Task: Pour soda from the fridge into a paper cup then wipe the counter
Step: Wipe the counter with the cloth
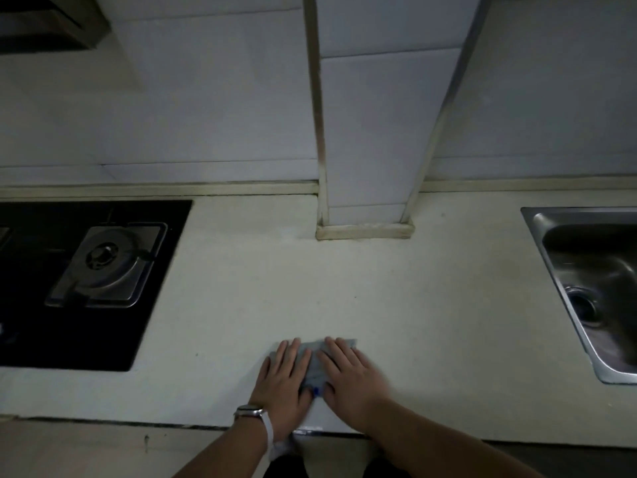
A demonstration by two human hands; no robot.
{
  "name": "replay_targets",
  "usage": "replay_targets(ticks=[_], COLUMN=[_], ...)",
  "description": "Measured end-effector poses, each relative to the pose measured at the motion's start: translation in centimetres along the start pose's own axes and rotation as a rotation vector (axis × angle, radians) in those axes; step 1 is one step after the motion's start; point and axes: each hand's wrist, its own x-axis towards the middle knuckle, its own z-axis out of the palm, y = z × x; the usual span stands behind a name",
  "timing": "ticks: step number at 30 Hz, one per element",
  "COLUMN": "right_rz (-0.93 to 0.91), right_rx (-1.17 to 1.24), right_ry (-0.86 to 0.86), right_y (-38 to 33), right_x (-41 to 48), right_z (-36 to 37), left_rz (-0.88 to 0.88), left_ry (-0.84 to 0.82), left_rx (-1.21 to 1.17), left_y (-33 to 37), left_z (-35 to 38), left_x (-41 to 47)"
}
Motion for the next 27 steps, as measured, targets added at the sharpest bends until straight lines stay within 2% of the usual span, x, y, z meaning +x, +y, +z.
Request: replay_targets(ticks=[5, 10, 16, 21, 27], right_rz=[-0.016, 0.012, 0.022, 0.023, 0.040], right_rx=[0.008, 0.029, -0.004, -0.024, -0.055], right_ry=[-0.015, -0.041, -0.063, 0.052, 0.029], right_y=[2.7, 2.5, 2.0, 1.6, 2.6], right_x=[-1.6, -1.0, 0.7, 3.5, 8.3], right_z=[-0.9, -0.9, -0.8, -3.4, -5.9], left_rz=[0.002, -0.018, 0.029, 0.055, 0.083], left_ry=[-0.009, -0.018, -0.009, -0.020, 0.025], left_rx=[-0.045, -0.191, -0.204, -0.197, -0.232], left_y=[3.2, 5.2, 3.0, 1.1, -1.6], left_z=[-0.4, -0.1, 0.1, -1.0, -2.9], left_x=[0.4, -0.6, 1.0, 4.6, 9.7])
